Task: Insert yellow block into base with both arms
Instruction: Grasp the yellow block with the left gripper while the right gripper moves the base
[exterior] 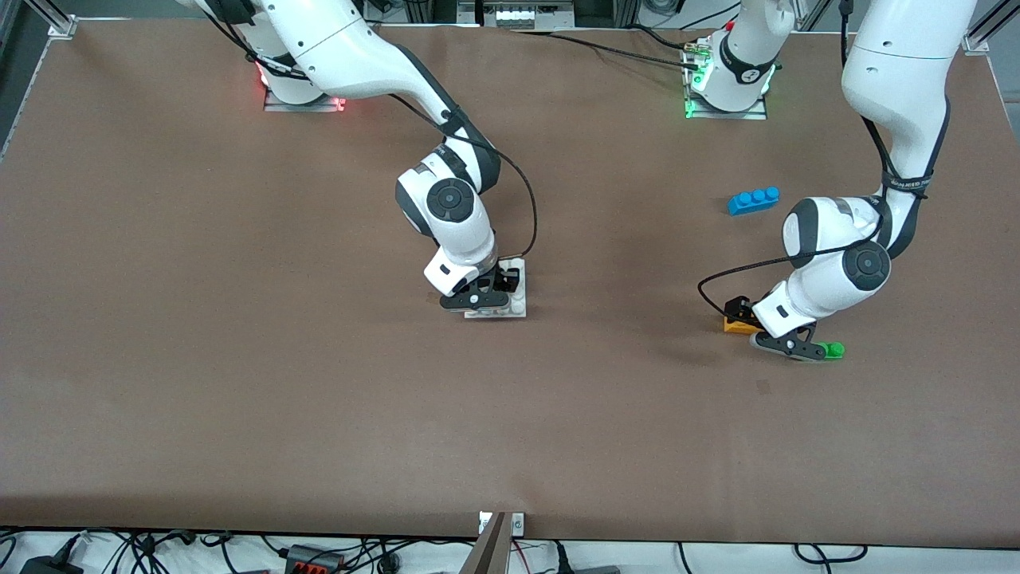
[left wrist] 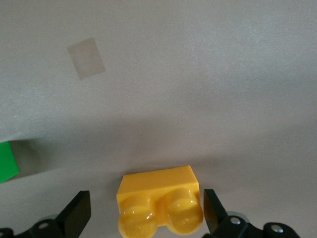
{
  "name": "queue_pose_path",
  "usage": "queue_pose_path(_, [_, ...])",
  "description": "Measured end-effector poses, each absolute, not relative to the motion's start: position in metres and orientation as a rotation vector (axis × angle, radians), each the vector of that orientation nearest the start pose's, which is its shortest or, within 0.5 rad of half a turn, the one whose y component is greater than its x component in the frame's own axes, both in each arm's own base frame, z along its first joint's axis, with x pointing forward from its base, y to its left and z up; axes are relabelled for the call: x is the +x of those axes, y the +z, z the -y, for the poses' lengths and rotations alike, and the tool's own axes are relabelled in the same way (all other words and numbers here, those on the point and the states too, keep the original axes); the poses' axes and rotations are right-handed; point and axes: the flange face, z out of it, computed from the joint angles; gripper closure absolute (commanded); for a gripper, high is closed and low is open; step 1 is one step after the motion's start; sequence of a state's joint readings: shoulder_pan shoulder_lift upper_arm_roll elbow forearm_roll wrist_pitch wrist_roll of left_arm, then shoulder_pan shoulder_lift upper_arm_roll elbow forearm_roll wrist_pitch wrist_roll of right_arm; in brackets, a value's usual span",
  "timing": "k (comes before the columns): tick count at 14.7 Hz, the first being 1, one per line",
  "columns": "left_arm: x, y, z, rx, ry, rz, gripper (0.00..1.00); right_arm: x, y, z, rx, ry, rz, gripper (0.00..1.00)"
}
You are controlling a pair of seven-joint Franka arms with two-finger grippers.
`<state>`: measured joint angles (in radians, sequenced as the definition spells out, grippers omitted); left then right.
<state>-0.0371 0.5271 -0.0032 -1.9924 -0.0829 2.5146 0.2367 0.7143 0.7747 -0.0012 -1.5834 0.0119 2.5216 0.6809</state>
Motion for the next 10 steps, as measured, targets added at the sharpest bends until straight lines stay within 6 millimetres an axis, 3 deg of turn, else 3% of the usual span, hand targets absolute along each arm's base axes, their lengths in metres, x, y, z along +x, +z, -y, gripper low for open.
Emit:
queue_pose_path(8, [0.607,0.190,0.030,-3.184,0.009,-0.291,0.05,0.540,0.196,-0.467,-3.026,-0.184,0.035,0.49])
queue_pose_path(9, [0.607,0.190,0.030,-3.184,0.009,-0.291,0.06,0.537,0.194,-0.471,-3.013,-0.164,-0.021,0.49])
queue_pose_path(10, [0.607,0.190,0.030,-3.184,0.009,-0.291,0.09,0.530,0.192,-0.489,-2.984,-0.148,-0.074,0.49])
